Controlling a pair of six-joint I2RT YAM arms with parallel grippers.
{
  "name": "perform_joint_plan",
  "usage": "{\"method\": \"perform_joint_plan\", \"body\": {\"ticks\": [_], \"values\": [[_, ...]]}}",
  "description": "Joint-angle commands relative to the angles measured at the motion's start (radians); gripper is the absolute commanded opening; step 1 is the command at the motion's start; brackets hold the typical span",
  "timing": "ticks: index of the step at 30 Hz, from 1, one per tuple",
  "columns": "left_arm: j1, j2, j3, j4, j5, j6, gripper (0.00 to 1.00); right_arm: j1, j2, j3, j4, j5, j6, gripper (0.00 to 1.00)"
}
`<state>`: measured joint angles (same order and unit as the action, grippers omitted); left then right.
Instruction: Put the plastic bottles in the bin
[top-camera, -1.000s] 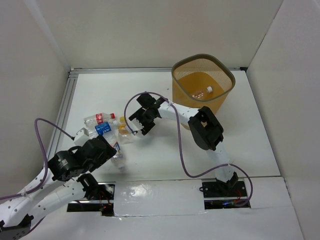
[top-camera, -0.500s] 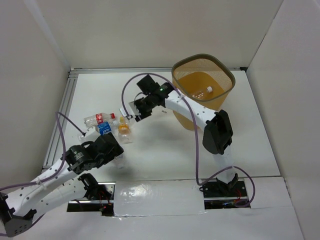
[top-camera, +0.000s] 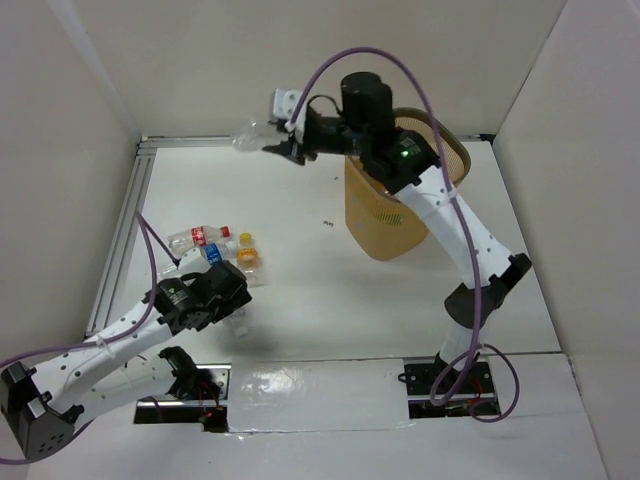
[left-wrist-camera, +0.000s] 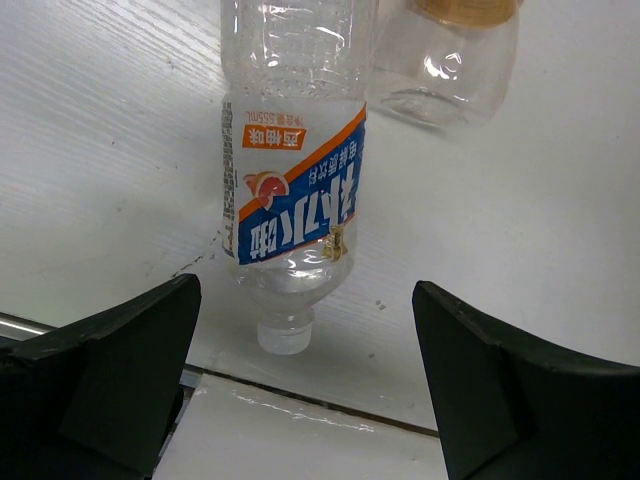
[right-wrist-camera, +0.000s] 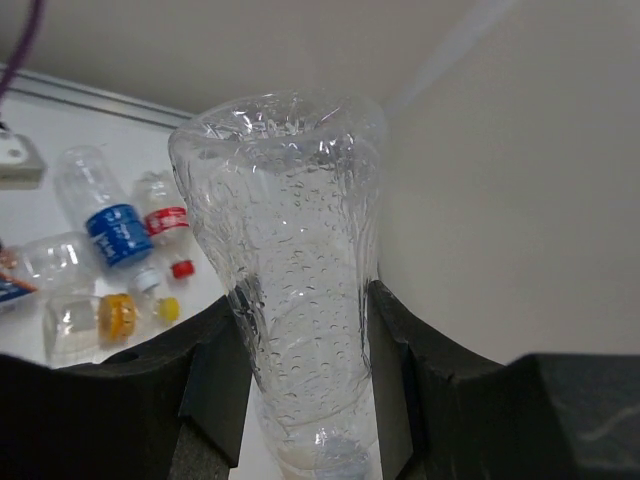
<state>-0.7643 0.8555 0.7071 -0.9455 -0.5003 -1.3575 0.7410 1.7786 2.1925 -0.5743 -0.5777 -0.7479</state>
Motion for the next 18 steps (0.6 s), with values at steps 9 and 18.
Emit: {"method": "perform_joint_plan", "body": {"ticks": [9,18], "values": [[0.054,0.114,0.026,0.031,-0.069,0.070,1.00,-0.395,-0.264,-0.279,0.071,0.033,0.300,0.50],[0.077,0.249,-0.003,0.116,-0.040,0.092,1.00,-0.584,-0.326,-0.409,0.007,-0.112,0.347,1.00]]}}
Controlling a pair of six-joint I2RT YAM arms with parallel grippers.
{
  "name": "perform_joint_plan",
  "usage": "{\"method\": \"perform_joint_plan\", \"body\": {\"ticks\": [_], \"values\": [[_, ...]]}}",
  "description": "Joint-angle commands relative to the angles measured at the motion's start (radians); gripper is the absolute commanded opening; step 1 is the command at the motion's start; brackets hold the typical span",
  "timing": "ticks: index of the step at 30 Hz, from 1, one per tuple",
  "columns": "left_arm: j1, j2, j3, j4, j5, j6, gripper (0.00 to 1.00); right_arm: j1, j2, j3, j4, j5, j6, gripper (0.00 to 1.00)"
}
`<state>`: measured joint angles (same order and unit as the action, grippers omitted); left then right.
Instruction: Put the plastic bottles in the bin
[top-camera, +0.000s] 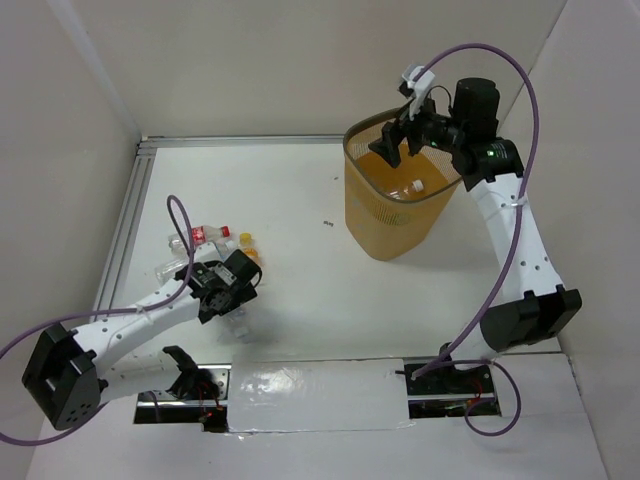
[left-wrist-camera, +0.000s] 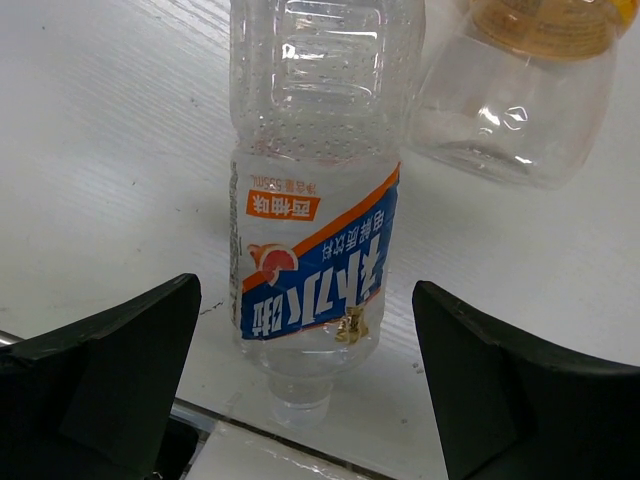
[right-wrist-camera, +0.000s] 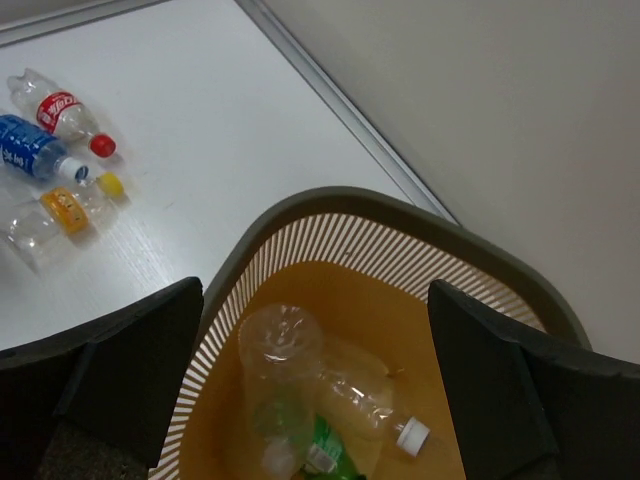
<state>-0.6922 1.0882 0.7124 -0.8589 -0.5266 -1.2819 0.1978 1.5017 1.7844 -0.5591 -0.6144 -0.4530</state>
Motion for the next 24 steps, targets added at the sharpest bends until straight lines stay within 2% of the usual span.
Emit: {"method": "perform_joint_plan", "body": {"ticks": [1,5,9,11,13,14,16,17,20,23,24], "values": [[0.005,0.028,-0.019,0.029,-0.013,0.006,1.00,-0.053,-0.058,0.000,-0.009,-0.091,0.062,1.00],[0.005,0.053,-0.047,0.050,0.008,-0.016,1.00,-0.112,-0.080,-0.026,0.002,-0.171,0.111,1.00],[-0.004,0.073,-0.085,0.072,0.028,-0.040,0.96,-0.162,-0.116,-0.062,0.034,-0.231,0.140,1.00],[-0.004,0.087,-0.097,0.099,0.028,-0.040,0.89,-0.181,-0.139,-0.074,0.045,-0.264,0.149,1.00],[-0.013,0.099,-0.106,0.109,0.028,-0.049,0.80,-0.210,-0.140,-0.085,0.036,-0.288,0.149,1.00],[-0.024,0.099,-0.116,0.109,0.028,-0.050,0.66,-0.210,-0.152,-0.098,0.036,-0.310,0.149,1.00],[-0.038,0.099,-0.116,0.109,0.028,-0.050,0.52,-0.224,-0.161,-0.114,0.036,-0.334,0.149,1.00],[-0.050,0.082,-0.104,0.109,0.028,-0.050,0.41,-0.236,-0.173,-0.114,0.036,-0.346,0.160,1.00],[-0.124,0.021,-0.047,0.052,0.014,-0.069,0.30,-0.270,-0.193,-0.140,0.027,-0.416,0.146,1.00],[-0.236,-0.025,0.048,-0.032,0.005,-0.091,0.19,-0.308,-0.204,-0.149,-0.021,-0.547,0.090,0.93],[-0.294,-0.046,0.071,-0.051,0.005,-0.091,0.16,-0.317,-0.213,-0.163,-0.033,-0.605,0.073,0.87]]}}
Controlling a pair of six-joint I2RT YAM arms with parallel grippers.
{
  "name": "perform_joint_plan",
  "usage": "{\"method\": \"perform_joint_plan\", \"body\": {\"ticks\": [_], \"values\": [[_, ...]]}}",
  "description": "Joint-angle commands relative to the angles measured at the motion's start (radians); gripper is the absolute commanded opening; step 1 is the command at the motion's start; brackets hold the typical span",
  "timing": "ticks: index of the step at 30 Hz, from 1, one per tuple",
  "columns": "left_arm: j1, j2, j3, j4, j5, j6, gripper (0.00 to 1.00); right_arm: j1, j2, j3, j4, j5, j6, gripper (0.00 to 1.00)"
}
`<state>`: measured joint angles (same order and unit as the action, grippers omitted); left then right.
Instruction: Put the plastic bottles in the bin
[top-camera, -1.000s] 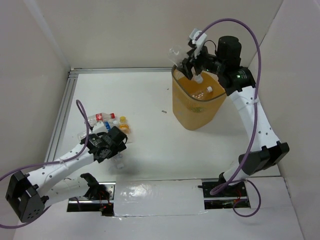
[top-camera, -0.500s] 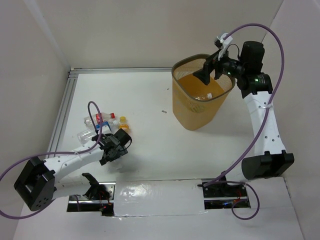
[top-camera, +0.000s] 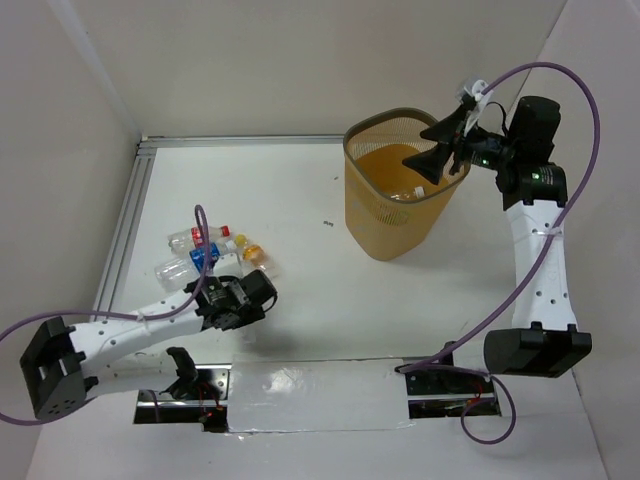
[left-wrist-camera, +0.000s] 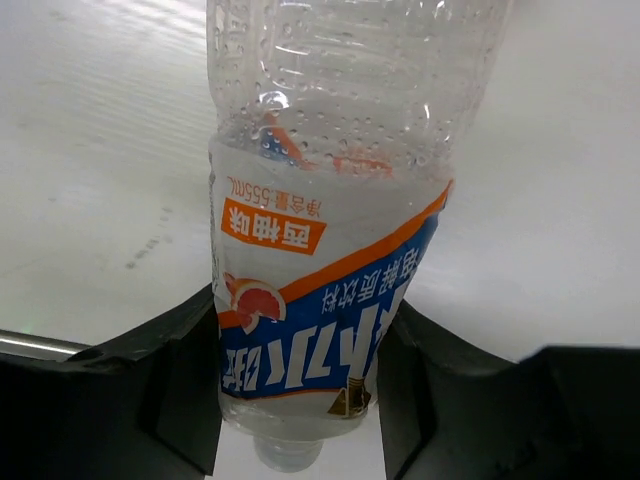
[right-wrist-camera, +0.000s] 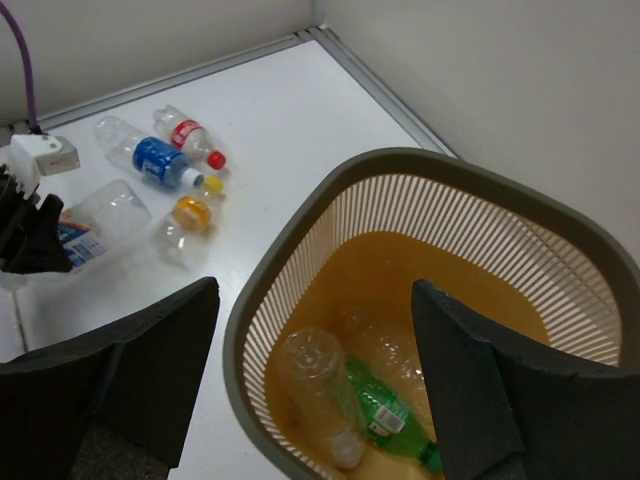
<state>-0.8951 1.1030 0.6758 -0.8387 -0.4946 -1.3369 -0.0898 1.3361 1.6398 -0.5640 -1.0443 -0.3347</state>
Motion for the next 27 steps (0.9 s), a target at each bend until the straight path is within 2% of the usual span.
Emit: {"method": "perform_joint_plan", "body": {"ticks": [1,4,7,8,11,12,14,15,17,18,21,22,23,27], "values": [[-0.122,-0.071,0.134,-0.088,-0.027,-0.045,0.11,-0.030,-0.057,-0.032,-0.055,-0.196,-0.064,0.83],[-0.246,-0.080,0.226,-0.154,-0.053,-0.077,0.10,-0.053,-0.078,-0.078,-0.066,-0.223,-0.092,0.73],[-0.319,-0.069,0.309,-0.178,-0.076,-0.088,0.07,-0.062,-0.089,-0.113,-0.092,-0.223,-0.115,0.60],[-0.330,-0.057,0.327,-0.178,-0.076,-0.088,0.07,-0.071,-0.089,-0.113,-0.114,-0.223,-0.130,0.48],[-0.341,-0.029,0.419,-0.125,-0.119,-0.006,0.07,-0.071,-0.100,-0.133,-0.166,-0.188,-0.184,0.25],[-0.341,-0.019,0.470,-0.103,-0.148,0.052,0.07,-0.080,-0.100,-0.133,-0.175,-0.174,-0.208,0.10],[-0.341,-0.009,0.543,-0.027,-0.203,0.152,0.07,-0.080,-0.129,-0.169,-0.201,-0.132,-0.233,0.01],[-0.341,-0.009,0.544,0.010,-0.203,0.153,0.07,-0.080,-0.141,-0.182,-0.201,-0.119,-0.233,0.00],[-0.341,0.003,0.622,0.079,-0.260,0.283,0.07,-0.080,-0.179,-0.231,-0.230,-0.086,-0.242,0.00],[-0.341,0.003,0.668,0.163,-0.286,0.379,0.07,-0.080,-0.192,-0.247,-0.247,-0.086,-0.282,0.00],[-0.302,0.023,0.699,0.329,-0.270,0.525,0.07,-0.071,-0.244,-0.307,-0.260,-0.031,-0.294,0.00],[-0.283,0.023,0.709,0.454,-0.218,0.603,0.08,-0.071,-0.255,-0.322,-0.260,-0.016,-0.303,0.00],[-0.228,0.023,0.709,0.510,-0.178,0.626,0.08,-0.058,-0.265,-0.346,-0.260,0.015,-0.303,0.00],[-0.072,0.093,0.732,0.685,0.077,0.645,0.08,-0.034,-0.287,-0.390,-0.292,0.085,-0.325,0.00]]}}
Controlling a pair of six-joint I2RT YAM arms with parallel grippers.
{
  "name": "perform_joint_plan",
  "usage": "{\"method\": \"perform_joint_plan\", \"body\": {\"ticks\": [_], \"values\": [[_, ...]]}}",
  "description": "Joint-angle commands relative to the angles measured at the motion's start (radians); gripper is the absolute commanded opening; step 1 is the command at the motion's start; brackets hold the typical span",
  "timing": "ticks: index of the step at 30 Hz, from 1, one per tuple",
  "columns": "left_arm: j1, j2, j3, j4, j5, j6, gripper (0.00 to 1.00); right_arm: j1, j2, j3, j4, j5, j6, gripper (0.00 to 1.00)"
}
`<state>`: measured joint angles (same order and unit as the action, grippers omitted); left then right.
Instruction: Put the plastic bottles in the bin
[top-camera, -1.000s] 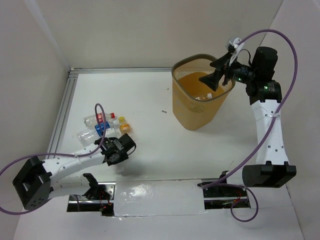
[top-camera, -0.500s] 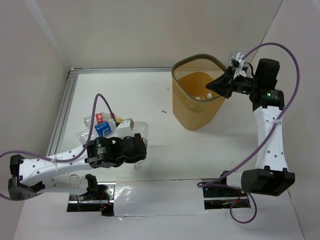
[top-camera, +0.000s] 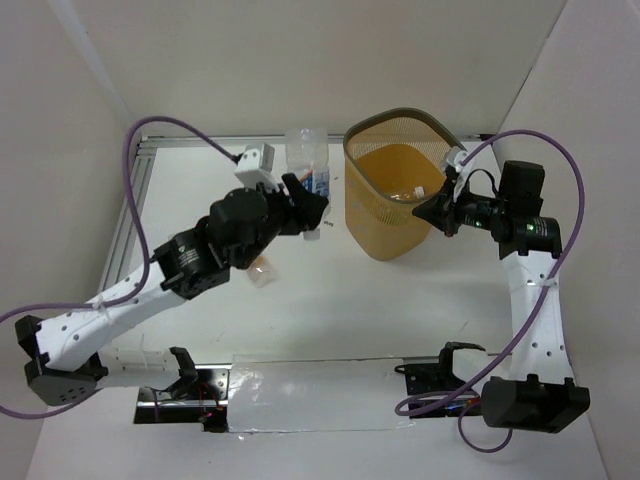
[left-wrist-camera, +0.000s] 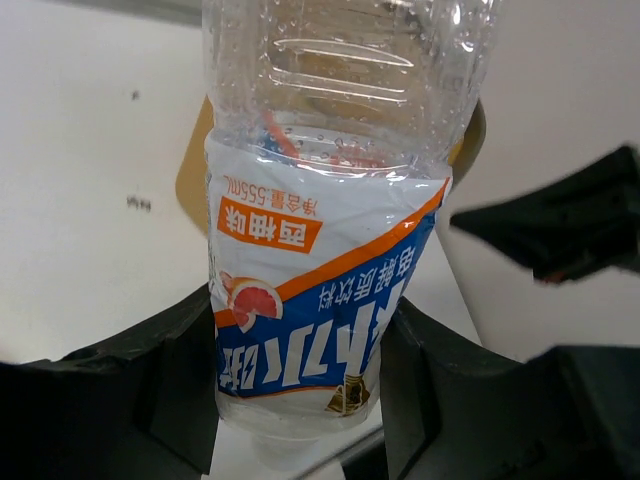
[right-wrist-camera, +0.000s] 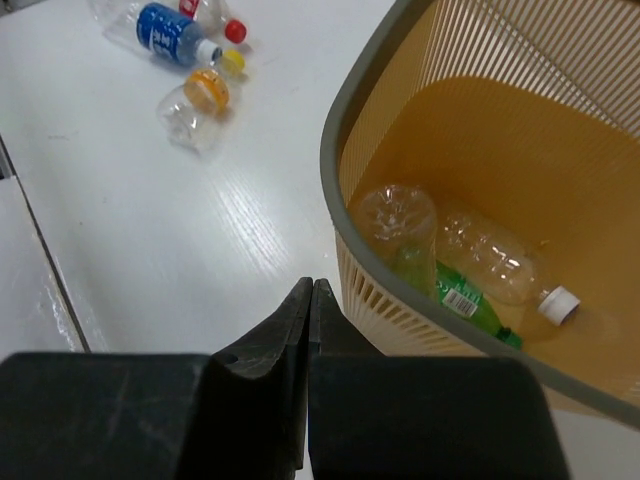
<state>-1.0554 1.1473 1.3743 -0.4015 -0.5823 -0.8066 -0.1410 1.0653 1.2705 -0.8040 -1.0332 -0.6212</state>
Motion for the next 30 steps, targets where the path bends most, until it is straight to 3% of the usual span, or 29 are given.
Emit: {"method": "perform_joint_plan", "body": {"ticks": [1,7,12,18,30], "values": [[0.107,0.093,0.046,0.272,0.200,0.124,0.08,0.029,-0.025,-0.034,-0.070,0.085,-0.038,0.00],[0.218,0.264,0.180,0.395,0.442,0.136,0.08,0.038,-0.067,-0.103,-0.090,0.151,-0.052,0.00],[0.281,0.368,0.227,0.486,0.571,0.045,0.10,0.047,-0.087,-0.145,-0.101,0.174,-0.052,0.00],[0.302,0.505,0.320,0.533,0.627,-0.003,0.11,0.047,-0.119,-0.175,-0.092,0.174,-0.043,0.00],[0.271,0.715,0.534,0.511,0.587,0.015,0.14,0.047,-0.183,-0.226,-0.101,0.165,-0.066,0.05]]}}
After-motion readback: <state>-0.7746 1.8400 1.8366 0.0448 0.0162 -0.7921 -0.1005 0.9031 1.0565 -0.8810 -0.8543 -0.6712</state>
